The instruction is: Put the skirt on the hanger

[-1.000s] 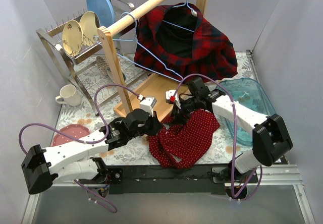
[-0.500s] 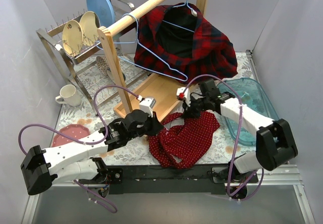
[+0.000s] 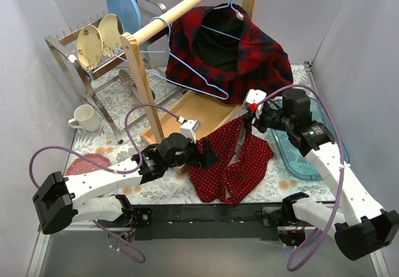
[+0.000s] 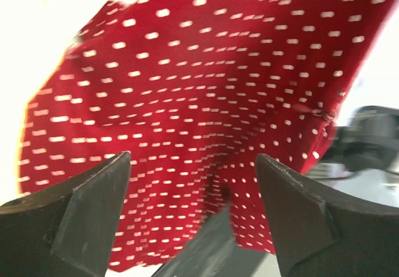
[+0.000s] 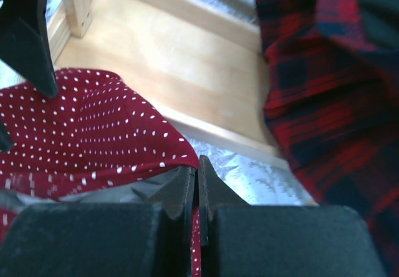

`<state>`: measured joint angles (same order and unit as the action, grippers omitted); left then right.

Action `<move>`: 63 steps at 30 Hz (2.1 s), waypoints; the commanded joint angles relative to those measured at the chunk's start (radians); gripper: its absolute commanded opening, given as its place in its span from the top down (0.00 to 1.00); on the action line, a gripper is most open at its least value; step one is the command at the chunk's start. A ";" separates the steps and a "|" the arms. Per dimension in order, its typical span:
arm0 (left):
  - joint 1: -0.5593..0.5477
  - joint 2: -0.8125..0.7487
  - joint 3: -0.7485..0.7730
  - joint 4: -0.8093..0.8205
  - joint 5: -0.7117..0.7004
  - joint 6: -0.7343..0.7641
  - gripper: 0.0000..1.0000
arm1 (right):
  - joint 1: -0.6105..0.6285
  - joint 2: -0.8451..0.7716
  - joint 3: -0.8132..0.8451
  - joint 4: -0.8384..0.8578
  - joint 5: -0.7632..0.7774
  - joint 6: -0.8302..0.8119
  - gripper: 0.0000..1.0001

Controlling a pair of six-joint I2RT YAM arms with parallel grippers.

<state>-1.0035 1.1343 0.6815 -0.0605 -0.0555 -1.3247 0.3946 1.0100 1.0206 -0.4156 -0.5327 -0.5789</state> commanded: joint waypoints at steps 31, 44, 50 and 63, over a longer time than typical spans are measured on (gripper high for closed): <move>-0.537 0.421 0.458 -0.542 -0.580 -0.400 0.16 | 0.001 -0.016 0.159 -0.017 0.092 0.085 0.99; -0.537 0.374 0.422 -0.579 -0.599 -0.349 1.00 | 0.001 -0.031 0.216 -0.049 0.209 0.033 0.99; -0.486 0.172 0.386 -0.676 -0.731 -0.294 1.00 | 0.001 -0.051 0.317 -0.091 0.257 -0.009 0.99; -0.428 -0.087 0.562 -0.927 -0.886 -0.123 1.00 | -0.003 -0.080 0.506 -0.114 0.493 -0.113 0.99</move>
<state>-1.4429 1.0710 1.2224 -0.8558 -0.8631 -1.4933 0.3946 0.9436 1.5002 -0.5747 -0.1356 -0.6559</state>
